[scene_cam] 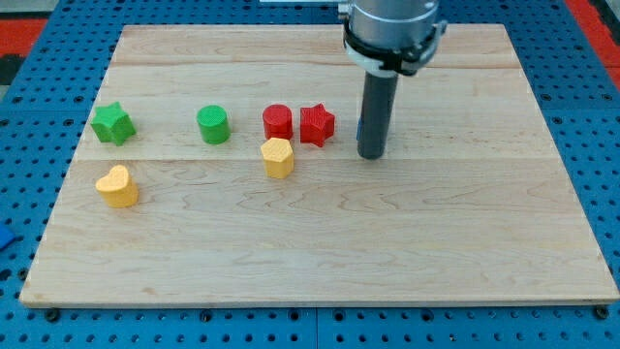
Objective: Place the yellow hexagon closer to the blue cube
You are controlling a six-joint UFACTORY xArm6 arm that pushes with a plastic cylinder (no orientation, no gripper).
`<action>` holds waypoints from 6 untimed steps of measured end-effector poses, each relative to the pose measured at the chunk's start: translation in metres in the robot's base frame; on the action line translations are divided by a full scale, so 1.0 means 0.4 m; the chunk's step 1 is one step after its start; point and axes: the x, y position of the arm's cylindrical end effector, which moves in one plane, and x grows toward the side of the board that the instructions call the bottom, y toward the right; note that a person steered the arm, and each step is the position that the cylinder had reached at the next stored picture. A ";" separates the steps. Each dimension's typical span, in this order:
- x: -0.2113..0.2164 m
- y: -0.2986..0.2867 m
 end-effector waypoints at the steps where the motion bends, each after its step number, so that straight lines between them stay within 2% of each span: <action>1: 0.158 -0.035; 2: 0.187 -0.291; 3: 0.103 -0.445; 4: 0.066 -0.475; 6: 0.026 -0.390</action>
